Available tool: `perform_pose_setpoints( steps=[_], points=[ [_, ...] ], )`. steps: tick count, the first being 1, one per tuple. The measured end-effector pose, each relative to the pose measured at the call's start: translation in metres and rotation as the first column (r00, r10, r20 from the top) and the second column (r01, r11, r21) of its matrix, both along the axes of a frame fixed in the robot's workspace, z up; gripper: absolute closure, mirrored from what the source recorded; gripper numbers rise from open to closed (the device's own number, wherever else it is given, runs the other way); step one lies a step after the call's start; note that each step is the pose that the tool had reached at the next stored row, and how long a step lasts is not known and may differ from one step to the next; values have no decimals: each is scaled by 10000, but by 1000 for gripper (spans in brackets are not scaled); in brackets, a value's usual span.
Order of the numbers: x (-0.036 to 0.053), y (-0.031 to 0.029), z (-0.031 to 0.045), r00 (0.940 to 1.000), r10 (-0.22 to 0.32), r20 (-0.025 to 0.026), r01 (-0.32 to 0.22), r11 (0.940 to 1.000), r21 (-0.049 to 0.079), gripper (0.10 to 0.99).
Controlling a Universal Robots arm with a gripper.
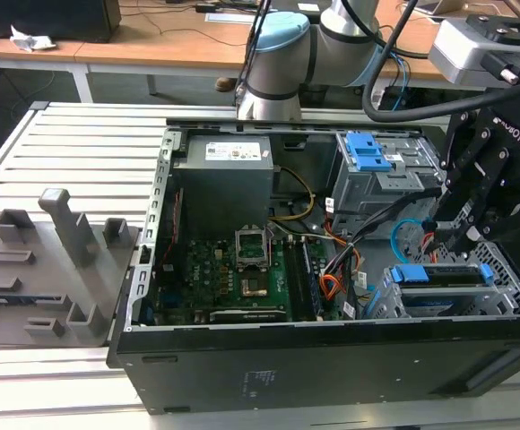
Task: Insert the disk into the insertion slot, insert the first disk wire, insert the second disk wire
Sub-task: 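Insert the disk into the insertion slot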
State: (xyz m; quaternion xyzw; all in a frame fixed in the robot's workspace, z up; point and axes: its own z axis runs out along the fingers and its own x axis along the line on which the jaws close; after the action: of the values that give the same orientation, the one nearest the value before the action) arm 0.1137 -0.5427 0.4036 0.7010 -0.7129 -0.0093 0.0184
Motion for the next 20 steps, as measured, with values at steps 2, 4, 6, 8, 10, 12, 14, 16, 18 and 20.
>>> perform_pose_setpoints(
  steps=[2, 4, 6, 8, 10, 12, 14, 16, 18, 20],
  points=[
    [0, 0, 0, 10000, 0, 0, 0, 10000, 0, 651],
    [0, 0, -1, 10000, 0, 0, 0, 10000, 0, 663],
    [0, 0, -1, 10000, 0, 0, 0, 10000, 0, 792],
    [0, 0, -1, 10000, 0, 0, 0, 10000, 1, 914],
    [0, 0, -2, 10000, 0, 1, 0, 10000, 1, 980],
    [0, 0, -2, 10000, 0, 0, 0, 10000, 1, 980],
    [0, 0, -2, 10000, 0, 0, 0, 10000, 1, 980],
    [5, 0, -42, 10000, -1, 0, 1, 10000, 3, 980],
    [5, 0, -78, 10000, -1, 0, 1, 10000, 1, 980],
    [13, 0, -128, 10000, 3, 0, -3, 10000, 1, 980]
  ],
)
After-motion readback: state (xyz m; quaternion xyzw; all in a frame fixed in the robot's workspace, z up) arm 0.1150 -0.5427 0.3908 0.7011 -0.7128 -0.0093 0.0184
